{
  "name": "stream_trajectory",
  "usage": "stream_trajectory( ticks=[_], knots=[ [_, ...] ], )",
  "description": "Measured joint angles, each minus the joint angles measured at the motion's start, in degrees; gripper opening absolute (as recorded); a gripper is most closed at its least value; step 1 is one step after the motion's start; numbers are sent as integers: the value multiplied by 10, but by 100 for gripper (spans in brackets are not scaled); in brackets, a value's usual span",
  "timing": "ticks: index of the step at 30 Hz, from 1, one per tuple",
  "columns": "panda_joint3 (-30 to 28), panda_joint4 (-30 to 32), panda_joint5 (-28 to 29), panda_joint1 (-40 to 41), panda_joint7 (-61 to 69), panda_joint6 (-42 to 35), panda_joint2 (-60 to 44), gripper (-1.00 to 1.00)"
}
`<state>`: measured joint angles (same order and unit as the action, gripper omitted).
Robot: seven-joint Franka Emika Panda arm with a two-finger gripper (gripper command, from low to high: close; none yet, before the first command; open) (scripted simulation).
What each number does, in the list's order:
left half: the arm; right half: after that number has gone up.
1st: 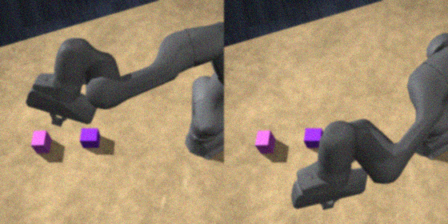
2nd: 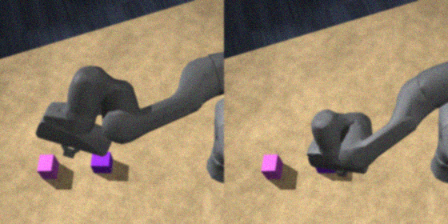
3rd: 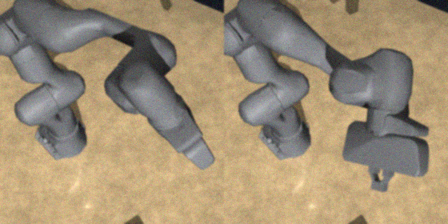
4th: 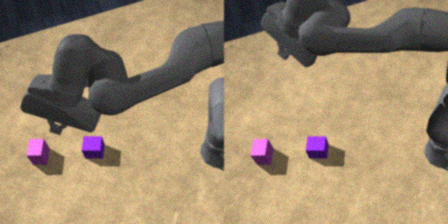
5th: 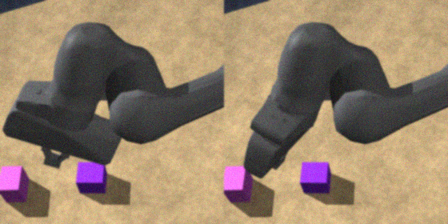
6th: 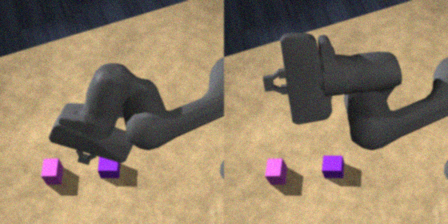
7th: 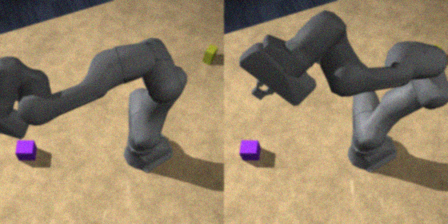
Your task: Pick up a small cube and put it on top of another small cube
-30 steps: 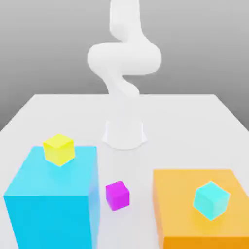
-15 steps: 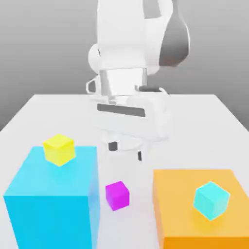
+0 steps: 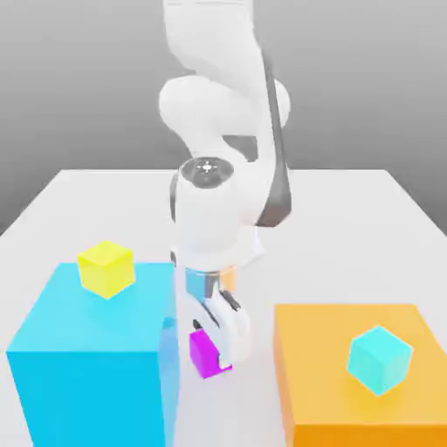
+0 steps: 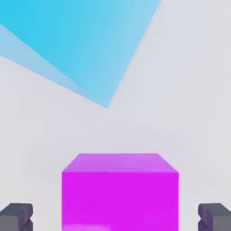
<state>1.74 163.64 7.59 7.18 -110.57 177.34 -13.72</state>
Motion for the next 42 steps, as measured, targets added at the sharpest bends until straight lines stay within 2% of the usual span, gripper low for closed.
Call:
stream_trajectory(
  ticks=[6, 14, 23, 28, 37, 39, 42],
  knots=[
    [-3, 0, 1, -2, -1, 3, -2, -100],
    [35, 26, -70, 13, 59, -124, 150, -100],
    [90, 21, 68, -17, 163, -334, 330, -100],
    [64, -57, 82, 2, 250, -456, 372, -100],
    [-47, -246, -18, 42, 388, -598, 344, -100],
    [-68, -273, -45, 48, 409, -605, 330, -100],
    [-77, -249, -58, 51, 417, -548, 301, -100]
  ],
)
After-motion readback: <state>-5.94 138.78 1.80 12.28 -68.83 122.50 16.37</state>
